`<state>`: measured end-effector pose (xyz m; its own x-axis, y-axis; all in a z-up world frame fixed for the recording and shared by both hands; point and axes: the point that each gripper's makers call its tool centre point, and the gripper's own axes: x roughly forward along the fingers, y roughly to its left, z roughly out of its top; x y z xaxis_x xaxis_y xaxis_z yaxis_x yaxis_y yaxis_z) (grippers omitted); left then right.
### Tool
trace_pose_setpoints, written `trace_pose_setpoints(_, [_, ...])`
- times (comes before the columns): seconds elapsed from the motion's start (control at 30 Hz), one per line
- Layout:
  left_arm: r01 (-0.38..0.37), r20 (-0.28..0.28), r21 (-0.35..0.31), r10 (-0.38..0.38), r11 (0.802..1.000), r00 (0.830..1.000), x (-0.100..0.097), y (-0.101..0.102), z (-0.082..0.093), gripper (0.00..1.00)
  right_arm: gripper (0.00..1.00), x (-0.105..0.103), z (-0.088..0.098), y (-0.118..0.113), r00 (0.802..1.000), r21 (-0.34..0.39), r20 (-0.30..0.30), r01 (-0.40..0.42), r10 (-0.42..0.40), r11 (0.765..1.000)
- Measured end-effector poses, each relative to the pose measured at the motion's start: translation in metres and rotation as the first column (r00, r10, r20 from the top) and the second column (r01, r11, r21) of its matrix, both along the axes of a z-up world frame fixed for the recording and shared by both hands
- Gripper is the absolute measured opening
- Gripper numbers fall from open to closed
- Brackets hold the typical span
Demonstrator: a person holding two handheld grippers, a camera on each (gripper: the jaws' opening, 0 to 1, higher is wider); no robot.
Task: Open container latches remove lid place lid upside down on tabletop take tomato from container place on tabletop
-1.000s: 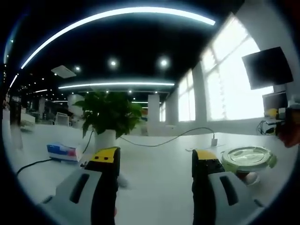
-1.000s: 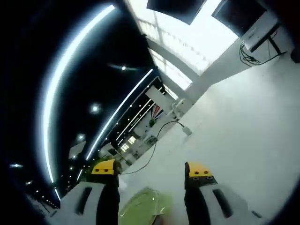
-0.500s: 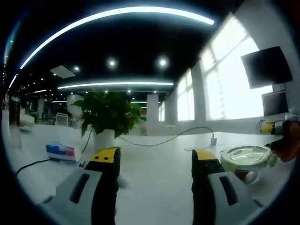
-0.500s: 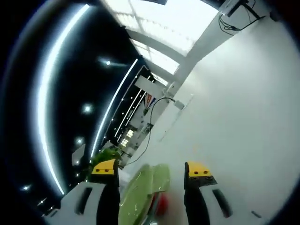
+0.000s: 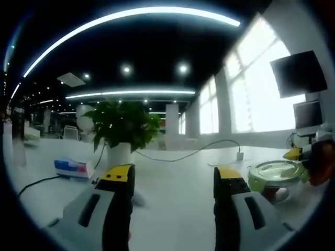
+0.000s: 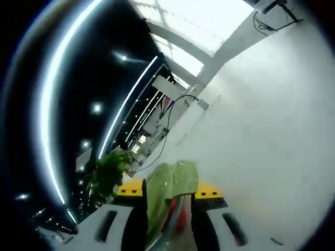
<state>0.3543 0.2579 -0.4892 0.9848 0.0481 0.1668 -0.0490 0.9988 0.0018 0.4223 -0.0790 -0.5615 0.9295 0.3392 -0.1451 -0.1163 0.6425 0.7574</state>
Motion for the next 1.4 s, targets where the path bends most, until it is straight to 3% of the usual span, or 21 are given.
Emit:
trace_pose_setpoints(0.5, [-0.007,0.014,-0.017,0.007,1.0,1.0,0.001,0.01,0.002,0.54,0.15,0.009,0.0,-0.013,0.995,-0.051,-0.027,0.094,-0.095,0.994])
trace_pose_setpoints(0.63, [-0.004,0.018,-0.013,0.004,1.0,1.0,0.0,0.01,0.004,0.54,0.15,0.011,0.003,-0.017,0.993,-0.121,0.0,0.118,-0.119,0.986])
trace_pose_setpoints(0.83, [-0.006,0.016,-0.017,0.006,1.0,1.0,-0.001,0.013,0.001,0.54,0.1,0.014,0.022,-0.02,0.987,-0.141,0.06,0.156,-0.149,0.978])
trace_pose_setpoints(1.2, [-0.018,0.019,-0.034,0.019,0.999,1.0,-0.006,0.022,-0.005,0.53,0.02,0.017,0.045,-0.016,0.988,-0.123,0.08,0.141,-0.132,0.982])
trace_pose_setpoints(1.4, [-0.03,0.029,-0.024,0.031,0.999,0.999,-0.012,0.026,0.001,0.53,0.01,0.018,0.082,0.001,0.982,-0.147,0.169,0.112,-0.087,0.983])
